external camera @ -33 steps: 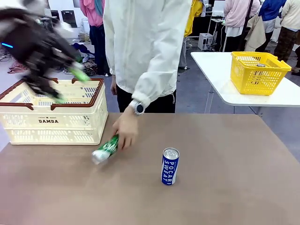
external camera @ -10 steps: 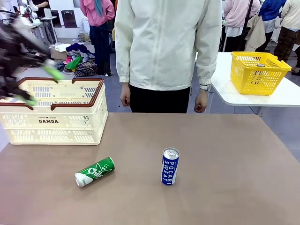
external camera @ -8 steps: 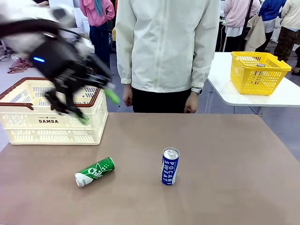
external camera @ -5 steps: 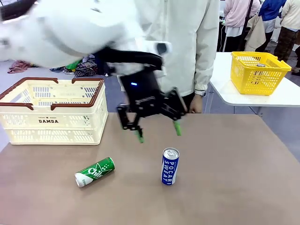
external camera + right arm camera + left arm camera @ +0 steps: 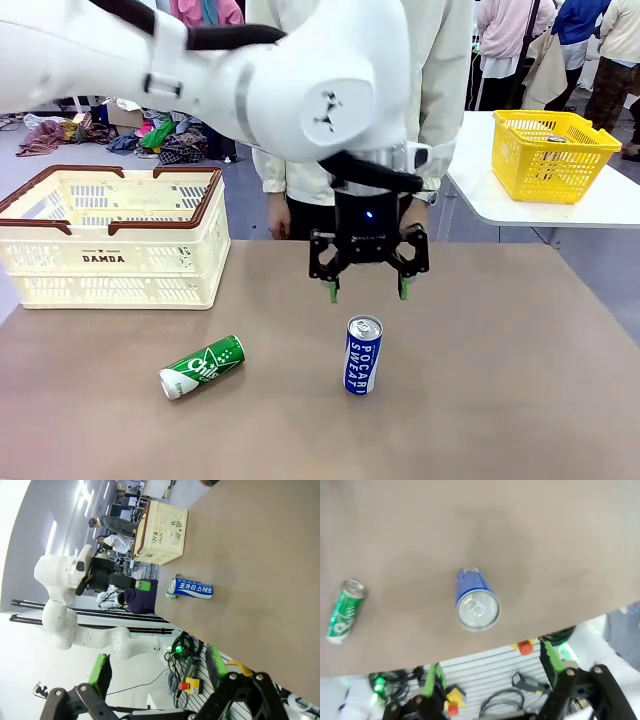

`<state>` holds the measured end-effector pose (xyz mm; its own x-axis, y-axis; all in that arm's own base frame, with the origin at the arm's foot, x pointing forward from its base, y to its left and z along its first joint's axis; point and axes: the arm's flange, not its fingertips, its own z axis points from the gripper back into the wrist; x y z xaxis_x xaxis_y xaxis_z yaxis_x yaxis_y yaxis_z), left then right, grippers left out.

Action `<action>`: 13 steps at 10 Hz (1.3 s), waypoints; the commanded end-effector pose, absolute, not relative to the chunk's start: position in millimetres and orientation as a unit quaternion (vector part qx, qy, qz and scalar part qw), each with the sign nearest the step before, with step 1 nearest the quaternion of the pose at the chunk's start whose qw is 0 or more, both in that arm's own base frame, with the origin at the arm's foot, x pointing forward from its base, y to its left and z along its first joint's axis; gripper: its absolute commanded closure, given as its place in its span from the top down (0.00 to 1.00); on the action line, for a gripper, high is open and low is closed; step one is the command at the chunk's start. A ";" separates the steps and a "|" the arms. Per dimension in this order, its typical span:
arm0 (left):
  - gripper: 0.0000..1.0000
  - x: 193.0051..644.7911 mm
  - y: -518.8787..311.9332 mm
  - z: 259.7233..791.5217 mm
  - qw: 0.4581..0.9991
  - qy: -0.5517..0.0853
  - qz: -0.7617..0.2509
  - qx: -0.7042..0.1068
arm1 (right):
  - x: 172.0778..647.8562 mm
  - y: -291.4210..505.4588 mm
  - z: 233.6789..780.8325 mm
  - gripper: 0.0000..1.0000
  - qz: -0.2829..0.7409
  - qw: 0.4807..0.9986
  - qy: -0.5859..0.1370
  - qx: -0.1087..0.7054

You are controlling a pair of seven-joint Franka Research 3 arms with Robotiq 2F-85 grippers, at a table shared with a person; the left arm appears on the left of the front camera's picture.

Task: Place the drinks into the Shopping basket.
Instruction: Pick up one drink and place it into the Shopping basket.

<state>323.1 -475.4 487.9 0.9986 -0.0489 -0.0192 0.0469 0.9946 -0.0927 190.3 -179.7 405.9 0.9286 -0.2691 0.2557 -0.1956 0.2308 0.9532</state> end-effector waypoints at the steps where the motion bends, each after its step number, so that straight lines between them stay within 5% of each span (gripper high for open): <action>1: 1.00 321.6 -462.0 501.3 0.998 0.011 -0.031 -0.053 | 192.1 -179.5 412.3 1.00 -0.029 0.757 -0.191 0.624; 5: 1.00 326.8 -473.9 493.4 0.998 0.007 -0.029 -0.052 | 192.1 -179.5 412.3 1.00 -0.029 0.757 -0.191 0.624; 10: 1.00 298.3 -461.2 440.0 0.995 -0.095 0.043 -0.002 | 192.1 -179.5 412.3 1.00 -0.029 0.757 -0.191 0.624; 13: 1.00 297.9 -470.7 409.9 0.996 -0.085 0.023 -0.031 | 192.1 -179.5 412.3 1.00 -0.029 0.757 -0.191 0.624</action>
<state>297.8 -467.4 419.1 0.9887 0.0304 0.1469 -0.0234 0.9985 -0.0496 190.3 -179.6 405.8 0.9286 -0.2691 0.2555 -0.1955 0.2307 0.9532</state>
